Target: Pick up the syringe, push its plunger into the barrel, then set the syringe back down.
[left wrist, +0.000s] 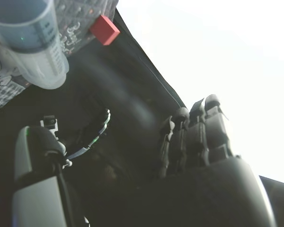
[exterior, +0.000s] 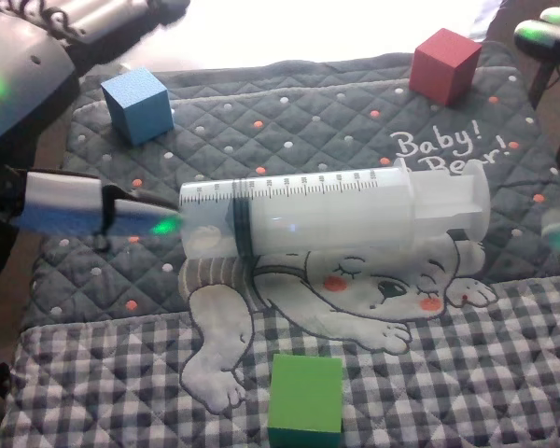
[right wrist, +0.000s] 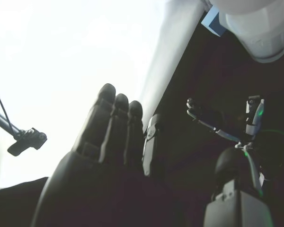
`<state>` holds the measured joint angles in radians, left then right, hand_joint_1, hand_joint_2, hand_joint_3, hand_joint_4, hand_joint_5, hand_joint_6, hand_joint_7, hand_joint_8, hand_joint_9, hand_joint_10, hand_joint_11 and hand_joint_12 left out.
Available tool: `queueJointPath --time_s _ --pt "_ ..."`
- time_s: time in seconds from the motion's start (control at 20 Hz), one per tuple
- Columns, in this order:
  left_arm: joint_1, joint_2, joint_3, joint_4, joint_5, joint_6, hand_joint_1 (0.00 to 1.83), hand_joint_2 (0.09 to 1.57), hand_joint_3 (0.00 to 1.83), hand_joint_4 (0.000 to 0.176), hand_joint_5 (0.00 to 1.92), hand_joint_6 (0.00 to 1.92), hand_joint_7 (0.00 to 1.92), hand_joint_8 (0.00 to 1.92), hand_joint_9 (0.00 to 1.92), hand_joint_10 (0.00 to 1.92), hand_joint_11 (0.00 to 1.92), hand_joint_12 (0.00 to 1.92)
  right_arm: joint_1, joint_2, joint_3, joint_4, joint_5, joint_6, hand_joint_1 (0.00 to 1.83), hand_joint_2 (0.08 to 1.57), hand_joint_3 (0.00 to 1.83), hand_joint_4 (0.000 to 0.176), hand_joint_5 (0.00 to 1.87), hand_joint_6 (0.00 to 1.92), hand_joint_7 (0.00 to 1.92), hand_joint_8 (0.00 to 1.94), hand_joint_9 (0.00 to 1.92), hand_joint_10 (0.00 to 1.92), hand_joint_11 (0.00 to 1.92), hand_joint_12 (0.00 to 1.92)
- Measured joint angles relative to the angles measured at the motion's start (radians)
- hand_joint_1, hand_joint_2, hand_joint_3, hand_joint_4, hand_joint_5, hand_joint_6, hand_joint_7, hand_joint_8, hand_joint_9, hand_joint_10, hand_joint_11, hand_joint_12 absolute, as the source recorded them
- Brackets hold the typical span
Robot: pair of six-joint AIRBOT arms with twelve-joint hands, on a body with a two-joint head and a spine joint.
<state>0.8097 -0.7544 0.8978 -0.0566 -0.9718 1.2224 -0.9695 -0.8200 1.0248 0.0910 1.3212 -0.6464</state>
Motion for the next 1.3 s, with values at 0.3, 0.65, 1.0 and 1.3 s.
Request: queueJointPath --time_s 0.3,0.65,1.0,1.3 --pt "-0.074 -0.042 0.059 0.098 0.106 -0.118 0.49 0.87 0.0 0.006 0.21 0.01 0.33 0.01 0.34 0.01 0.31 0.04 0.0 -0.007 0.004 0.003 -0.005 0.0 0.7 0.65 0.0 0.096 0.23 0.0 0.25 0.01 0.24 0.01 0.01 0.69" --pt "-0.225 -0.128 0.215 0.464 0.303 -0.559 0.49 0.84 0.0 0.001 0.03 0.0 0.09 0.0 0.17 0.01 0.28 0.05 0.0 -0.01 0.005 0.003 -0.004 0.001 0.67 0.66 0.01 0.076 0.19 0.0 0.23 0.0 0.24 0.0 0.0 0.7" --pt "-0.358 -0.192 0.255 0.816 0.452 -0.79 0.46 0.77 0.0 0.005 0.0 0.0 0.0 0.0 0.0 0.0 0.05 0.0 0.008 -0.02 0.012 0.002 -0.01 0.0 0.7 0.7 0.01 0.091 0.2 0.01 0.17 0.0 0.19 0.0 0.0 0.51" --pt "-0.393 -0.245 0.28 0.927 0.512 -0.843 0.44 0.76 0.0 0.0 0.0 0.0 0.0 0.0 0.0 0.0 0.08 0.03 0.016 -0.022 0.012 0.002 -0.01 0.001 0.69 0.69 0.0 0.095 0.19 0.0 0.2 0.0 0.2 0.0 0.0 0.52"
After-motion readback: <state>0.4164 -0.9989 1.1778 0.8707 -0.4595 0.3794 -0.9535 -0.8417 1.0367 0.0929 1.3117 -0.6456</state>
